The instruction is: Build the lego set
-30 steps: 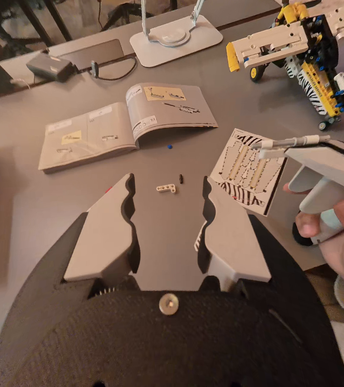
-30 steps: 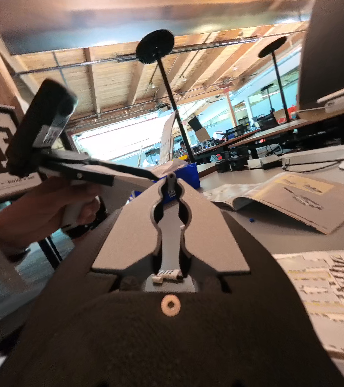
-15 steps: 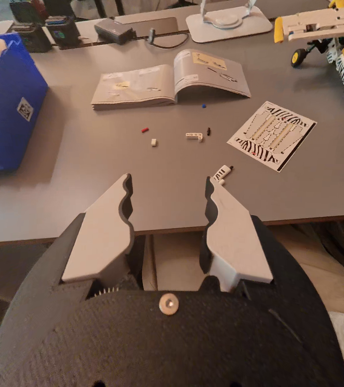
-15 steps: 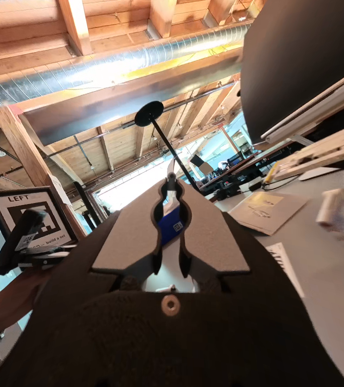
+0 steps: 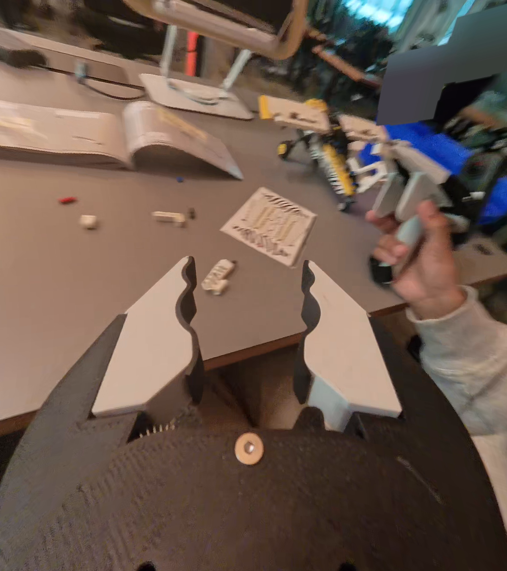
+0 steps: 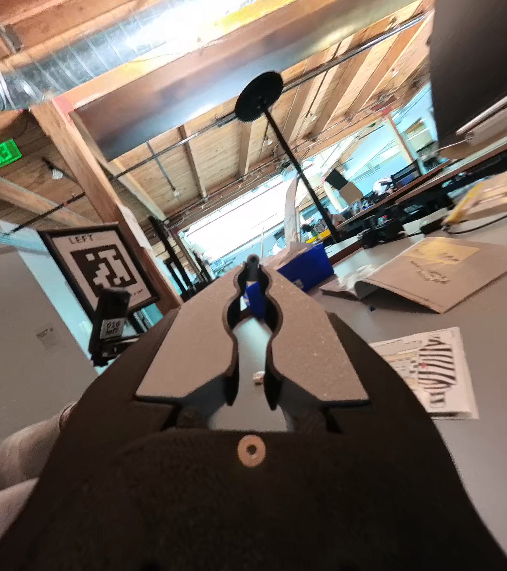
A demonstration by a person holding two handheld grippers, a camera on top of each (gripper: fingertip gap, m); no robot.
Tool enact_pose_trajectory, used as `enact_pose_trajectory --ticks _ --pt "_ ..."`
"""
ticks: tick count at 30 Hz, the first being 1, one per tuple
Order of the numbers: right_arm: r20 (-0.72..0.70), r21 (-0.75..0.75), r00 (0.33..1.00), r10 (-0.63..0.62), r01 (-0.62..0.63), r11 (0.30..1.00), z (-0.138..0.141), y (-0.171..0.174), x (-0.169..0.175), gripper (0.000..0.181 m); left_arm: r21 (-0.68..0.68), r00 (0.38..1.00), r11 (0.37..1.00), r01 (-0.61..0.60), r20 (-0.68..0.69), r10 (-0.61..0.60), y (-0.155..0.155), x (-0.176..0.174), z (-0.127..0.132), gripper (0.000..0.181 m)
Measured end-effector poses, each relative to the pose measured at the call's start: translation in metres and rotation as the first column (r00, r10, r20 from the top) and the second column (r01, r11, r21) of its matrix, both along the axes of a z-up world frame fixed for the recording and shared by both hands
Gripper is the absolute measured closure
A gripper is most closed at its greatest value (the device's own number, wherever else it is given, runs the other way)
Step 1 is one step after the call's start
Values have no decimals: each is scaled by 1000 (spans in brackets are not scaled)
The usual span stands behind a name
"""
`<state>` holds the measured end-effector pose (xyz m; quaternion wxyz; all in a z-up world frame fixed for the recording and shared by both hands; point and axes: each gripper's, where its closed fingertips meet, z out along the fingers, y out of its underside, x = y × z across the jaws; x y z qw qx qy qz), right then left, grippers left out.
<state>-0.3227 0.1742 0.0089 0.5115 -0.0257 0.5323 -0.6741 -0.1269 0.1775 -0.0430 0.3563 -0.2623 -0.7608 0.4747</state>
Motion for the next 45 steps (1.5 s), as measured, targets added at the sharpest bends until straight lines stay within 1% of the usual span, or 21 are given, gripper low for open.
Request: enact_pose_trajectory --ticks 3,5,8,10,13,14,16,19,21,23,30,31,32,33,34,35,39,40,43,45 --pt "-97 -39 991 95 -100 994 2 11 29 176 37 974 991 127 -195 -117 15 -27 9 124" --pt "-151 -58 976 156 -166 984 1 19 46 176 23 949 987 161 -278 -148 15 -39 17 124" --pt "-191 -73 958 214 -232 970 1 28 61 176 7 908 963 269 -336 -251 20 -60 29 128" --pt "-220 -93 946 238 -263 960 2 35 68 176 10 862 933 360 -385 -329 27 -75 37 127" --pt "-227 -105 932 283 -312 944 3 43 76 176 24 808 888 459 -428 -406 37 -93 43 127" --pt "-219 -104 930 297 -324 940 3 44 77 176 30 801 879 476 -428 -418 39 -97 42 130" --pt "-202 -99 928 313 -337 936 3 46 76 177 33 781 864 502 -447 -437 41 -101 44 141" --pt "-187 -87 919 347 -368 926 3 50 79 176 42 749 849 526 -496 -440 42 -100 47 145" --pt "-178 -70 907 382 -399 914 1 53 82 176 50 737 836 547 -502 -452 45 -100 46 161" --pt "-174 -58 904 391 -405 912 1 53 84 176 38 713 817 576 -513 -479 50 -99 48 176" --pt "-168 -69 903 395 -411 909 2 54 83 176 17 711 823 568 -513 -481 53 -99 50 177" --pt "-168 -71 902 398 -414 908 2 55 83 176 14 706 821 571 -519 -483 53 -99 50 171" --pt "-170 -70 899 403 -419 905 2 55 84 176 13 698 818 576 -529 -483 54 -99 51 154" --pt "-173 -69 896 409 -426 902 2 56 85 176 17 690 813 583 -539 -483 55 -100 52 155" --pt "-174 -68 892 416 -433 899 2 57 86 176 17 682 801 599 -535 -499 58 -100 51 174" --pt "-174 -70 890 421 -438 896 2 58 86 176 15 685 800 600 -526 -504 59 -101 50 176" --pt "-159 -82 893 420 -436 896 4 58 84 176 -6 697 811 586 -506 -508 60 -102 51 176" --pt "-157 -92 895 417 -434 896 5 58 84 173 -10 703 815 579 -501 -505 61 -102 51 176" --pt "-149 -133 901 408 -427 894 9 61 84 153 -18 718 831 556 -493 -491 61 -104 52 176" --pt "-141 -135 898 417 -435 890 10 62 85 151 -22 717 838 546 -506 -480 61 -105 53 177"
